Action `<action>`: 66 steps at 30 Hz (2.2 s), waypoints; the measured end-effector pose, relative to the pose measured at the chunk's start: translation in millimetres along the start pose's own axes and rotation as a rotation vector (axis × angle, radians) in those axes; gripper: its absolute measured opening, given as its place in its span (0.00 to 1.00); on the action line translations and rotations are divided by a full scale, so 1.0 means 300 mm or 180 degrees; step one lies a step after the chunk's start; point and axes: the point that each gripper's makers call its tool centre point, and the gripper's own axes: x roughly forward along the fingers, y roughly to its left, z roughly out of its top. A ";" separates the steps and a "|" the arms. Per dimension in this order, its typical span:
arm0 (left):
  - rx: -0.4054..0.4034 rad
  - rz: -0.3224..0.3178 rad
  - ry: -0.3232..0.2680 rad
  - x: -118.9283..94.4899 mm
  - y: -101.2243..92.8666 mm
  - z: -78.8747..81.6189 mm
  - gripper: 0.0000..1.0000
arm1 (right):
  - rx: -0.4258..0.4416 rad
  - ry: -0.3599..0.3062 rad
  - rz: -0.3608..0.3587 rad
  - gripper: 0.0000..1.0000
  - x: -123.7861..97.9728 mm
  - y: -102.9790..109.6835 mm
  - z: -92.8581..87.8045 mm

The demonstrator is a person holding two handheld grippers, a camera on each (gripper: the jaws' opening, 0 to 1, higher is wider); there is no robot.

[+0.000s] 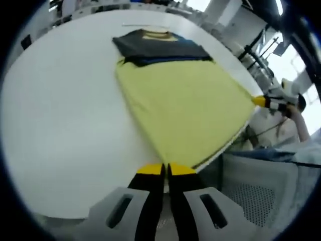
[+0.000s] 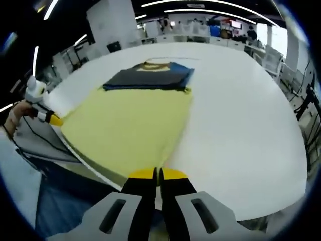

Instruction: Fold the garment on the visible template until the final outline fits inside the template.

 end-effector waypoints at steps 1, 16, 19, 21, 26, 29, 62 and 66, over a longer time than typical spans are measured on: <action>0.0000 -0.0008 -0.0017 -0.008 -0.005 0.007 0.00 | -0.0053 0.0032 -0.0001 0.03 -0.012 0.000 0.005; 0.0320 -0.0060 0.0151 -0.146 -0.084 0.005 0.00 | -0.0556 0.0260 0.0087 0.03 -0.168 0.061 0.041; 0.0348 -0.0097 0.0165 -0.168 -0.098 0.009 0.00 | -0.0587 0.0199 0.0018 0.03 -0.191 0.070 0.064; 0.0396 -0.0047 0.0199 -0.181 -0.094 0.007 0.00 | -0.0589 0.0163 0.0051 0.03 -0.214 0.084 0.080; 0.0487 0.0038 0.0221 -0.223 -0.103 0.013 0.00 | -0.0711 0.0182 0.0119 0.03 -0.245 0.106 0.099; 0.0580 0.0027 0.0280 -0.244 -0.120 0.007 0.00 | -0.0772 0.0267 0.0126 0.03 -0.261 0.114 0.093; 0.1261 -0.0078 0.0848 -0.472 -0.267 -0.111 0.00 | -0.1396 0.0738 0.0605 0.03 -0.513 0.242 0.047; 0.1255 -0.0089 0.0923 -0.485 -0.274 -0.126 0.00 | -0.1387 0.0763 0.0645 0.03 -0.534 0.255 0.047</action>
